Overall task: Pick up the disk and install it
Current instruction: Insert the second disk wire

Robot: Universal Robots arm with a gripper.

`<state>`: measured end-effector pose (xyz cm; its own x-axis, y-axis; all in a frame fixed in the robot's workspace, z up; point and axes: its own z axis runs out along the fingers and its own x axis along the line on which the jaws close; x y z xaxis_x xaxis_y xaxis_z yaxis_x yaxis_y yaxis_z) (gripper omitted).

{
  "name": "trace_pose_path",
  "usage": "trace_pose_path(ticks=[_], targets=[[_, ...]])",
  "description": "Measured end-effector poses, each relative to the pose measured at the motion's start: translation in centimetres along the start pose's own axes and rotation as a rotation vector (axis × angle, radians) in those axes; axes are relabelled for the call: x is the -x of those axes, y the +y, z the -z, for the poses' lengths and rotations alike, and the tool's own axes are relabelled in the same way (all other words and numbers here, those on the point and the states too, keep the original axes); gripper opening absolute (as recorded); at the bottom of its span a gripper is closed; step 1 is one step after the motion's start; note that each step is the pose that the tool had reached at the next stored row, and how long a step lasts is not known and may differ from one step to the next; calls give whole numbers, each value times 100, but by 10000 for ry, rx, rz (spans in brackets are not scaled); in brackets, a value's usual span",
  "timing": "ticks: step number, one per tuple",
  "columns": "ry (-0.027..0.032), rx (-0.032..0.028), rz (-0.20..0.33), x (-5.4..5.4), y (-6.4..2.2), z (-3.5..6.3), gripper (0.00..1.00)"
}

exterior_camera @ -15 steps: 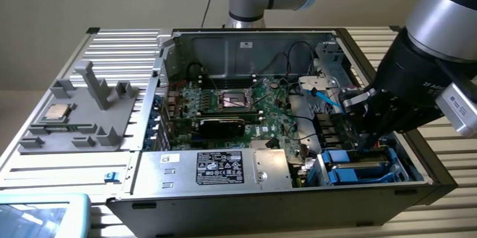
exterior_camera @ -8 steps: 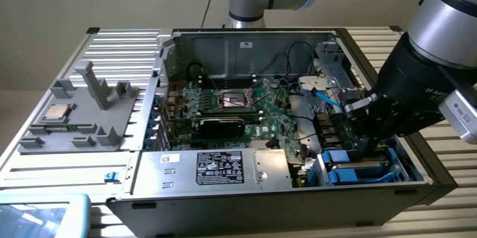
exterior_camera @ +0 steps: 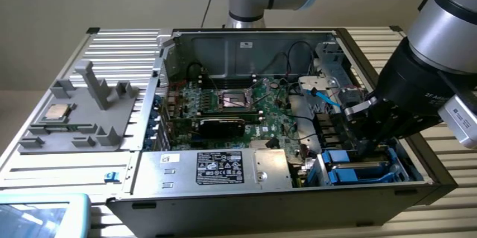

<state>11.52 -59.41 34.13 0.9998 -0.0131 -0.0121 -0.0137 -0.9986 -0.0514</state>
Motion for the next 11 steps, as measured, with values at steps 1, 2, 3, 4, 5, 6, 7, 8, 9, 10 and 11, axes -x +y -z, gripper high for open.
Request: trace_pose_path(ticks=[1, 2, 3, 4, 5, 6, 7, 8, 9, 10, 11], targets=[[-11, -6, 13, -2, 0, -8, 11], [-19, -7, 23, -2, 1, -15, 11], [-29, -5, 34, -3, 1, -20, 11], [-42, -5, 44, -5, 1, -25, 11], [-57, -4, 53, -8, 1, -29, 11], [-72, -6, 60, -10, 2, -31, 11], [-81, -11, 63, -12, 1, -32, 11], [-93, -24, 63, -15, 1, -18, 11], [-112, -31, 62, -22, 0, 14, 11], [-122, -18, 62, -32, -4, 59, 11], [-125, -15, 62, -48, -5, 86, 11]])
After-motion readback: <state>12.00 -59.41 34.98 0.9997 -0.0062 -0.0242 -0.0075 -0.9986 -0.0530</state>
